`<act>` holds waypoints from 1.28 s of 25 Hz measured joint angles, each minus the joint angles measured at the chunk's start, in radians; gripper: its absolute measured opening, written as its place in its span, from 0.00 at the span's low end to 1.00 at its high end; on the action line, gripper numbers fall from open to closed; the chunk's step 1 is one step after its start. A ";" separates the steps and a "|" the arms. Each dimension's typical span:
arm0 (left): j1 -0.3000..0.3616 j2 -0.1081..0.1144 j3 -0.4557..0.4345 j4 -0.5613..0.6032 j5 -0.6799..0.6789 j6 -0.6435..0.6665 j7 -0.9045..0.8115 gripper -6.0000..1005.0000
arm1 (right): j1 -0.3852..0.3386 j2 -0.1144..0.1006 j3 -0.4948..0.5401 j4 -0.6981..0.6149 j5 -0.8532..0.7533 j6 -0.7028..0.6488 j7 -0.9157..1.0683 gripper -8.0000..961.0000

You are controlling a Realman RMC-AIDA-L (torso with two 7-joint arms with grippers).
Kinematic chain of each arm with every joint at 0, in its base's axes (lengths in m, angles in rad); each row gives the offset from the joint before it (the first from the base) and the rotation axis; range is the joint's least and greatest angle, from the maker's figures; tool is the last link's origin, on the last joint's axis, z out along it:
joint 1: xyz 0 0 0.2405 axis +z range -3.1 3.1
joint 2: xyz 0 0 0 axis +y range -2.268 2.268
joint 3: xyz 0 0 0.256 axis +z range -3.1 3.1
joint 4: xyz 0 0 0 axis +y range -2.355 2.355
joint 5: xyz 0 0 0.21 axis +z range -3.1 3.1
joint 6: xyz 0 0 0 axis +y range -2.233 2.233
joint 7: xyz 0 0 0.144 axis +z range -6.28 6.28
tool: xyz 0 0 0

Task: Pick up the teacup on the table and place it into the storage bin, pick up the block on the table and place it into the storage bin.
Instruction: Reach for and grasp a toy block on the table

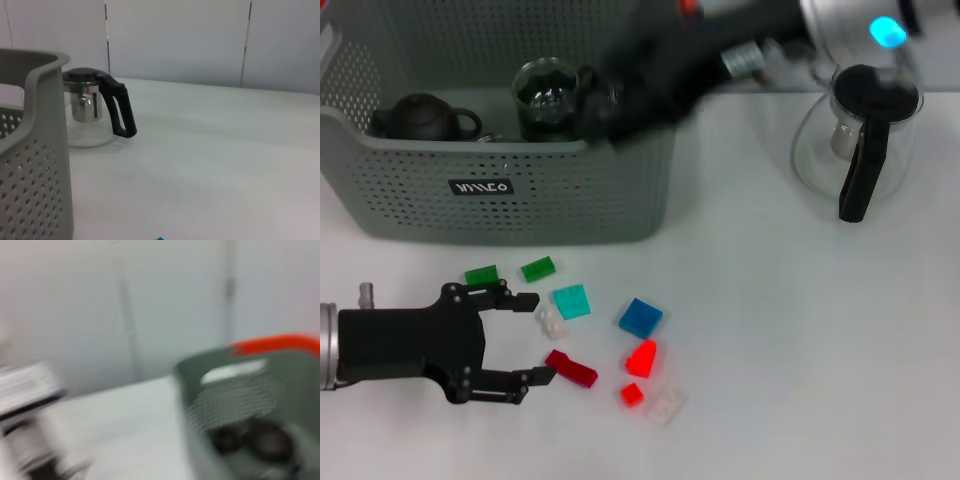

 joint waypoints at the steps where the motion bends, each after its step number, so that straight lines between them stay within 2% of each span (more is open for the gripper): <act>1: 0.000 0.000 0.000 0.001 0.001 0.000 0.001 0.84 | -0.019 -0.002 0.002 -0.018 0.002 -0.053 -0.008 0.93; 5: -0.003 0.003 0.000 0.003 0.002 -0.001 0.002 0.84 | -0.069 0.002 -0.001 -0.046 -0.045 -0.209 0.012 0.93; 10: -0.008 0.004 0.000 0.001 0.002 -0.005 0.009 0.84 | -0.070 0.018 -0.059 -0.009 -0.159 -0.232 0.076 0.93; 20: -0.011 0.003 0.006 -0.001 0.001 -0.008 0.010 0.84 | 0.014 0.023 -0.307 0.204 -0.226 0.047 0.111 0.92; 25: -0.012 0.001 0.008 -0.001 0.001 -0.009 0.011 0.84 | 0.035 0.030 -0.447 0.260 -0.218 0.196 0.115 0.92; 32: -0.011 -0.001 0.009 -0.001 0.001 -0.009 0.013 0.84 | 0.053 0.032 -0.541 0.328 -0.169 0.313 0.133 0.92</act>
